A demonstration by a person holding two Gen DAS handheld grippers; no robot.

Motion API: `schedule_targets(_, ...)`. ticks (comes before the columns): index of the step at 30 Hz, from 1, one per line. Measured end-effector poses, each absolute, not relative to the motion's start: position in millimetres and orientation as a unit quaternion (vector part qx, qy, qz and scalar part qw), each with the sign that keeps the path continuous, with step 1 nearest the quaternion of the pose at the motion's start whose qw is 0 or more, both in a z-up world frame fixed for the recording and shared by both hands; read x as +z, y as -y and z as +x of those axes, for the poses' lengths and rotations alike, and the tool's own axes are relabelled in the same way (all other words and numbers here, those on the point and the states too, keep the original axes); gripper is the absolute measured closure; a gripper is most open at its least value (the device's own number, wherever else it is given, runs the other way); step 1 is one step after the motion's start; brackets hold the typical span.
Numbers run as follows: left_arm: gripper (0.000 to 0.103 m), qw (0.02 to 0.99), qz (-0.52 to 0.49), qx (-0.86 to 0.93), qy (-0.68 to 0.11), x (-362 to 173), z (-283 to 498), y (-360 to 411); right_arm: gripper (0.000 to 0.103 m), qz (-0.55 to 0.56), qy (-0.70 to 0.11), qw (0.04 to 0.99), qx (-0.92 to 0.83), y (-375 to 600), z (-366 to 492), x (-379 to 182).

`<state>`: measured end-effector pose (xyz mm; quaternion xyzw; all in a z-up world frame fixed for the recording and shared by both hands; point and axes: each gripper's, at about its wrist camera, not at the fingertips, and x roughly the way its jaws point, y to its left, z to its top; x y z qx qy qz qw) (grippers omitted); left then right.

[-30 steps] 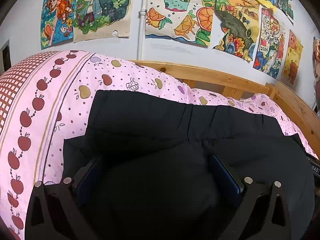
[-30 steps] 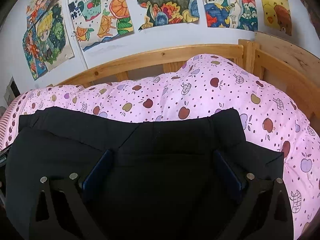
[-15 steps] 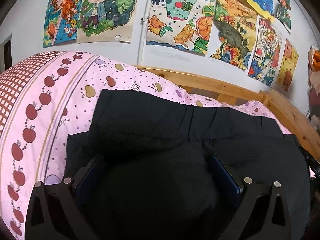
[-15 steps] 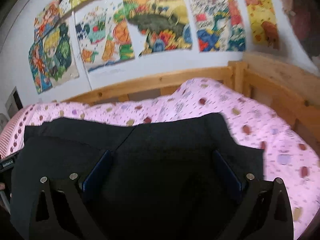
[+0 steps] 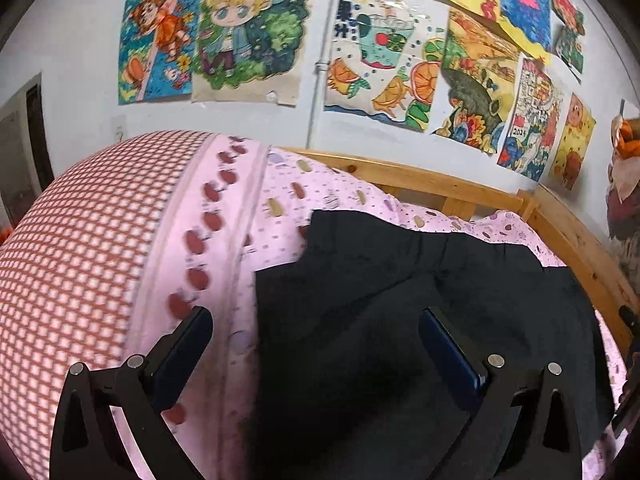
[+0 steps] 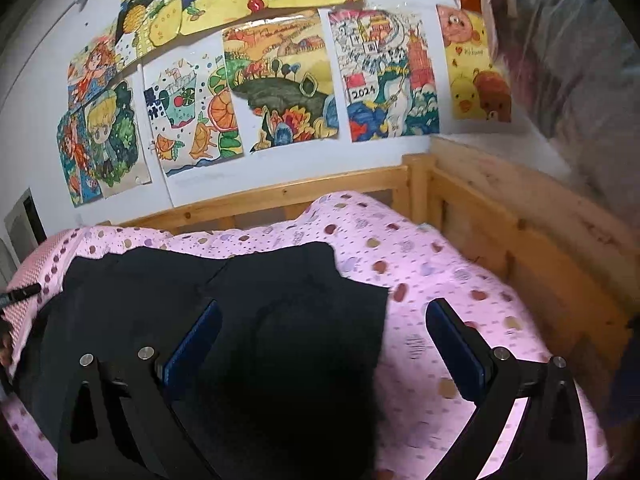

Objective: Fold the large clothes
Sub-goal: 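Lift both grippers off and move them over the folded jacket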

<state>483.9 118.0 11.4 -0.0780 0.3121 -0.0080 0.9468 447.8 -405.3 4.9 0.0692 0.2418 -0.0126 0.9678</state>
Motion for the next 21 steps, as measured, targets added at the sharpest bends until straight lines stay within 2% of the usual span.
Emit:
schedule_targets(6, 0.000, 0.935, -0.077, -0.029, -0.346, -3, 475, -133, 0.002, 0.042, -0.264, 0.964, 0.008, 410, 439, 5)
schedule_targets(13, 0.000, 0.929, -0.033, -0.059, -0.364, -24, 473, -120, 0.002, 0.042, -0.299, 0.951, 0.069, 409, 448, -26)
schedule_targets(21, 0.000, 0.920, -0.043, -0.089, -0.380, -44, 477, -112, 0.002, 0.066, -0.337, 0.936, 0.075, 412, 463, -56)
